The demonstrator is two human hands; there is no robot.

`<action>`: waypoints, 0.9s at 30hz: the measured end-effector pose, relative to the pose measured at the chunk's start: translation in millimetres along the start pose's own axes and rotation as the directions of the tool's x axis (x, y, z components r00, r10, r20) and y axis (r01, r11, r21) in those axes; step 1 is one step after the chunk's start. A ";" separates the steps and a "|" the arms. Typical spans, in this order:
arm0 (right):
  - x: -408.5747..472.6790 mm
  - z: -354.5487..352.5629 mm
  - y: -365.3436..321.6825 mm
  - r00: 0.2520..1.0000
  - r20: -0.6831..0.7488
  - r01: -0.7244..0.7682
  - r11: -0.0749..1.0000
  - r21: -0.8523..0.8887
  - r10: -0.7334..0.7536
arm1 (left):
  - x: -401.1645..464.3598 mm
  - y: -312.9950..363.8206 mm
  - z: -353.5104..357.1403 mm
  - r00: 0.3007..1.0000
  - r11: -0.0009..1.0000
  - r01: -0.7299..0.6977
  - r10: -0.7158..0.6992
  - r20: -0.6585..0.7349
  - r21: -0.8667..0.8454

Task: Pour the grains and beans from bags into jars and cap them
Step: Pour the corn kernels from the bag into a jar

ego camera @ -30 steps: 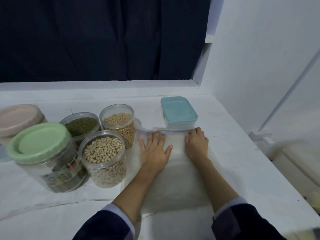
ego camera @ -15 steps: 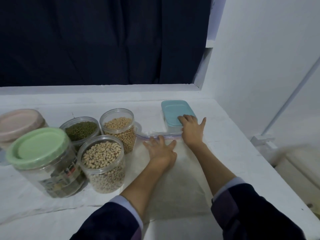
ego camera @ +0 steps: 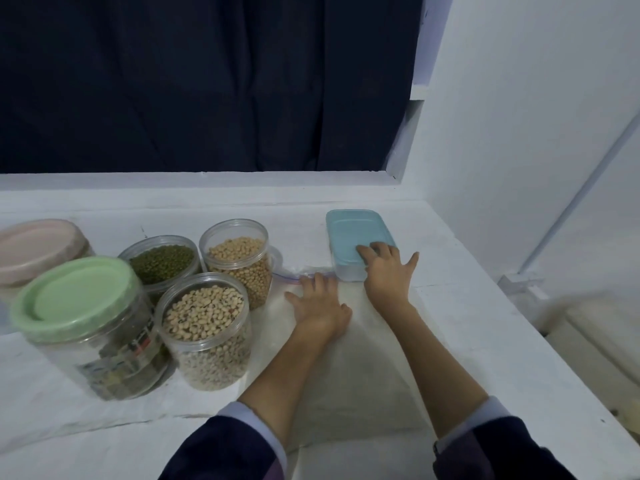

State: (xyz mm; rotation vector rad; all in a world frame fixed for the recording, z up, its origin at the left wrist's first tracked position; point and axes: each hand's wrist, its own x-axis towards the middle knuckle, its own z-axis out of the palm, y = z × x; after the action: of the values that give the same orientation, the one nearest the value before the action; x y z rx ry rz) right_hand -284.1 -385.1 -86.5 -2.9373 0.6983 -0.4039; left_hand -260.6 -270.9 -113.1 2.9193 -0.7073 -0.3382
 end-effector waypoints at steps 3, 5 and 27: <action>-2.0 0.9 -2.0 0.999 0.040 -0.025 0.998 0.049 0.023 | 0.6 -8.5 -14.8 0.998 0.992 -0.004 0.011 0.056 -0.127; 2.5 -9.4 -9.8 0.994 0.099 -0.043 0.999 0.004 0.043 | -2.2 -14.3 -38.5 0.999 0.974 -0.023 0.032 0.035 -0.225; -27.1 67.3 -115.9 0.976 -0.070 0.207 0.793 0.573 -0.204 | -2.8 -106.0 -113.0 0.881 0.960 0.131 -0.227 -0.415 -0.246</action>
State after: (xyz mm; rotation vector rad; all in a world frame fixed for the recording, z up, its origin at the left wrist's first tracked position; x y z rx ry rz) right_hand -239.1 -267.5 -139.8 -2.4211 0.1895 -0.5307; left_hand -189.3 -168.8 -20.9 2.7091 -0.3086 0.2219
